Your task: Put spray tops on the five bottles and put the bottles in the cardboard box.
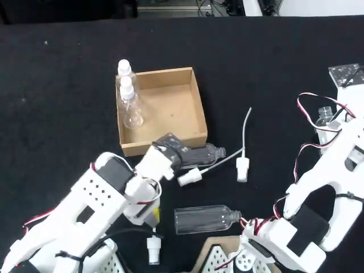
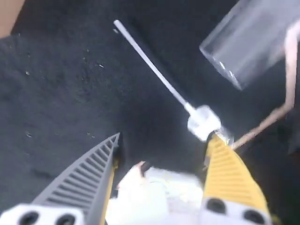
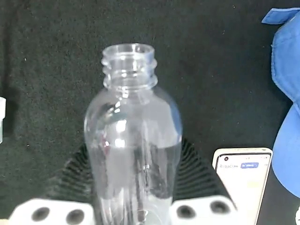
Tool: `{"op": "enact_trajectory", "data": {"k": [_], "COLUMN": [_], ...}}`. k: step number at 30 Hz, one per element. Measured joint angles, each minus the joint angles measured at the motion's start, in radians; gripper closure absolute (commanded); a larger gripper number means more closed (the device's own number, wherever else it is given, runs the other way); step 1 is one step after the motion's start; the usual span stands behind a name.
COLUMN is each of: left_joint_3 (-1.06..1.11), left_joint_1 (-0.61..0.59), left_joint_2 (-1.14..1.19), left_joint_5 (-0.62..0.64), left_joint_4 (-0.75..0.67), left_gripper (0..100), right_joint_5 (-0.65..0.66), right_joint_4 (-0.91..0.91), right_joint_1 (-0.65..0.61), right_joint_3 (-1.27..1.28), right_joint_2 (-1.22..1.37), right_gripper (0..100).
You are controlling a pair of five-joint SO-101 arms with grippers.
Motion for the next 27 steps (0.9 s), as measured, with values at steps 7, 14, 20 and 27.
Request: {"op": "enact_trajectory", "data": {"k": [7,14,20,27], "left_joint_3": [0.176,0.339,0.466,0.476], "left_joint_1": [0.005,0.002,0.002,0.008], "left_joint_2": [0.000,-0.002,-0.002,-0.002], "left_joint_5": [0.275,0.325,0.318,0.219], "left_joint_4": [-0.196,-0.408,-0.497,-0.499], "left_gripper": [73,73,74,98], "right_joint_5": [0.000,0.000,0.000,0.000], "right_joint_4": [0.000,0.000,0.000,0.000], "right_joint_1": [0.000,0.000,0.000,0.000], "right_joint_3": [0.000,0.000,0.000,0.000], "right_joint_2": [0.000,0.000,0.000,0.000], "right_gripper": [98.7,98.7,98.7,98.7]}}
